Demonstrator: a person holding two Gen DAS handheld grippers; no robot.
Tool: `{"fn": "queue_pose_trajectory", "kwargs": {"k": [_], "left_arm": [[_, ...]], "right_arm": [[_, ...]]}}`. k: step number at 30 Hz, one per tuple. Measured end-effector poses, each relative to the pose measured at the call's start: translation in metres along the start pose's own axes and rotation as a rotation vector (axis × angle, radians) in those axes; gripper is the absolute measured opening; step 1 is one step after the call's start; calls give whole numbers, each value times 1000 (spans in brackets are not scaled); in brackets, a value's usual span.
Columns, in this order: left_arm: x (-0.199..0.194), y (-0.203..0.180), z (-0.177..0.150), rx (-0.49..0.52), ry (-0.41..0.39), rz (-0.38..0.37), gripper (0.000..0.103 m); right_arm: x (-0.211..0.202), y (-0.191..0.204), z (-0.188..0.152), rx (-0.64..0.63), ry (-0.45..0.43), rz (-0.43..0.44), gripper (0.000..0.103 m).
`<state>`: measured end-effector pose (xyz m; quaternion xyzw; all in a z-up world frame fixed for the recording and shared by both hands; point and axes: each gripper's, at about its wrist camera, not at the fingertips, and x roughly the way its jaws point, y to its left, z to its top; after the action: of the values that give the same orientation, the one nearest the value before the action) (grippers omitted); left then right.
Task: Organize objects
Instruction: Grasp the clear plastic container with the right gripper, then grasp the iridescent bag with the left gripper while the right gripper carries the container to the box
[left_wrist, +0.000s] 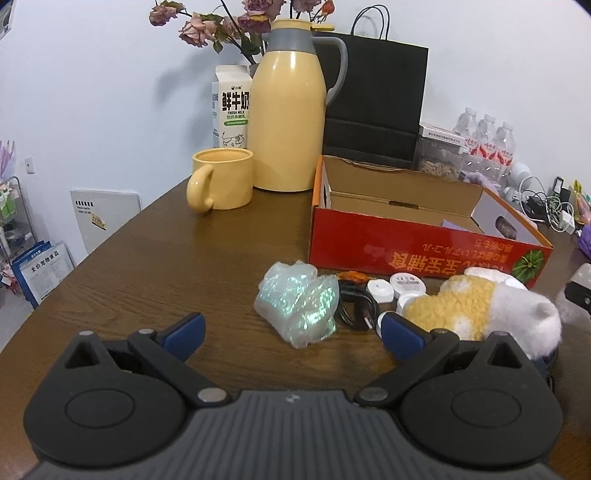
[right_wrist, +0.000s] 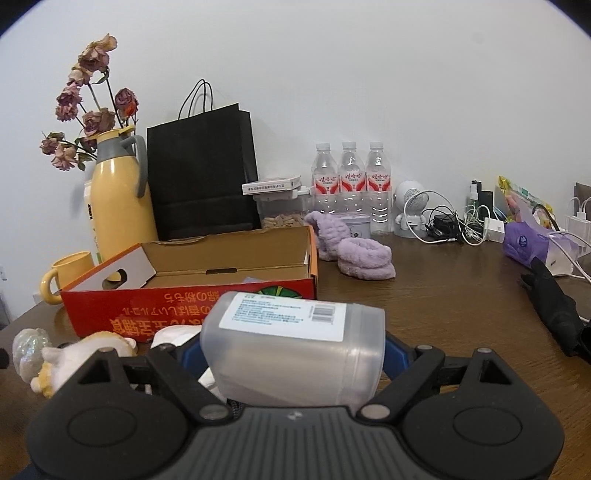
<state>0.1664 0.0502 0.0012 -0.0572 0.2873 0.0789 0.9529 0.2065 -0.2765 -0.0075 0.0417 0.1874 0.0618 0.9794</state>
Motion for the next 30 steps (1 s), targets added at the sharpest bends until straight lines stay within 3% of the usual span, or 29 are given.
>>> {"fn": "queue_pose_trajectory", "kwargs": {"k": [8,12,13,14,15,17,30], "left_arm": [[43,2,15,-1,16,25,103],[56,10,18,-41,-1,-5,100],[58,11,18,-47,-1,-22,85],[60,12,18,-51,8,-43,61],[63,13,17,-58,21,-57,50],[63,15,16,-70,20,-71,45],[30,7,26,-57,-104,-87,42]], "right_arm": [[-3,2,0,-4,-13,22,89],[-5,4,0,-11,-22,28,89],[-5,4,0,-12,-23,28,89],[-5,4,0,-12,-22,28,89],[-5,4,0,-13,-22,28,89],[-4,5,0,-15,-19,28,89],[-17,10,8,-40,-93,46,89]]}}
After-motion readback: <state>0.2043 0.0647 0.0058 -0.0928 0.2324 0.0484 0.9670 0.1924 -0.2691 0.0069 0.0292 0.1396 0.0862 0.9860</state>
